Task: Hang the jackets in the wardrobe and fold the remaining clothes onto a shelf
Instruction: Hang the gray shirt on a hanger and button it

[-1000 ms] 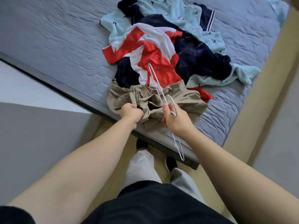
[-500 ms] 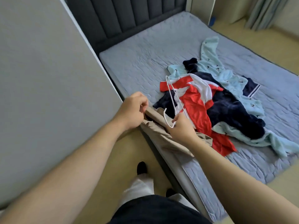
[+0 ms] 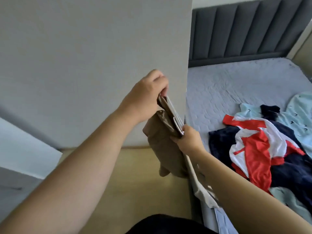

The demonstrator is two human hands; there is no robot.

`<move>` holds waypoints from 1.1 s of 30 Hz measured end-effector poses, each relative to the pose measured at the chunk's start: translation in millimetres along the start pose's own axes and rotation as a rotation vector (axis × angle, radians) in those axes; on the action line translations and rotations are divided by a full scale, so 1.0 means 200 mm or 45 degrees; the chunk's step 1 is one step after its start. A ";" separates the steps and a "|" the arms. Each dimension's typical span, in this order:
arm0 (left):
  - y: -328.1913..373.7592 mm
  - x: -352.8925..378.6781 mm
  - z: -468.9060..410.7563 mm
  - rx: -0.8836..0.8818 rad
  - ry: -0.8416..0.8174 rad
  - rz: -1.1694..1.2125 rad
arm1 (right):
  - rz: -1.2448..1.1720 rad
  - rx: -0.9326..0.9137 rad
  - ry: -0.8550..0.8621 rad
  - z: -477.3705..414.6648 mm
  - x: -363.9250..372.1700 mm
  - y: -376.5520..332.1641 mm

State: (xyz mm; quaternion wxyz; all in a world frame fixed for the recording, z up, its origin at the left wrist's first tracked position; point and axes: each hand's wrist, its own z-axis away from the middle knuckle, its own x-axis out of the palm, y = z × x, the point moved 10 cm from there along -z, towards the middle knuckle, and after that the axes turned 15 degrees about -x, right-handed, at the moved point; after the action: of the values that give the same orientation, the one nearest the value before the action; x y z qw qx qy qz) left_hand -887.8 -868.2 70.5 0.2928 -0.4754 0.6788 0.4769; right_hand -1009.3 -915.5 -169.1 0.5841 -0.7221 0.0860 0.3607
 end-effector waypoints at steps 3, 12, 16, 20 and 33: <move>-0.31 -0.20 0.10 -0.277 0.197 -0.099 | -0.030 -0.194 -0.238 -0.02 0.22 -0.25; -1.09 -0.67 0.80 -1.192 0.662 0.251 | -0.113 -0.374 -0.443 0.10 0.80 -0.78; -1.33 -0.73 1.04 -1.418 0.698 0.626 | -0.042 -0.430 -0.465 0.15 0.98 -0.93; -1.39 -0.88 1.17 -1.272 0.608 0.385 | -0.008 -0.341 -0.409 0.17 1.09 -0.97; -1.60 -1.06 1.35 -0.922 -0.137 -0.406 | -0.206 -0.213 -0.159 0.05 1.08 -1.31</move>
State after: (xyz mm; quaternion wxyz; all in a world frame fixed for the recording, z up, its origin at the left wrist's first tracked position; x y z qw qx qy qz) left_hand -526.5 -570.3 32.1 0.2118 -0.6215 0.3682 0.6583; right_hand -713.4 -763.8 -100.3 0.5533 -0.7489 -0.0395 0.3625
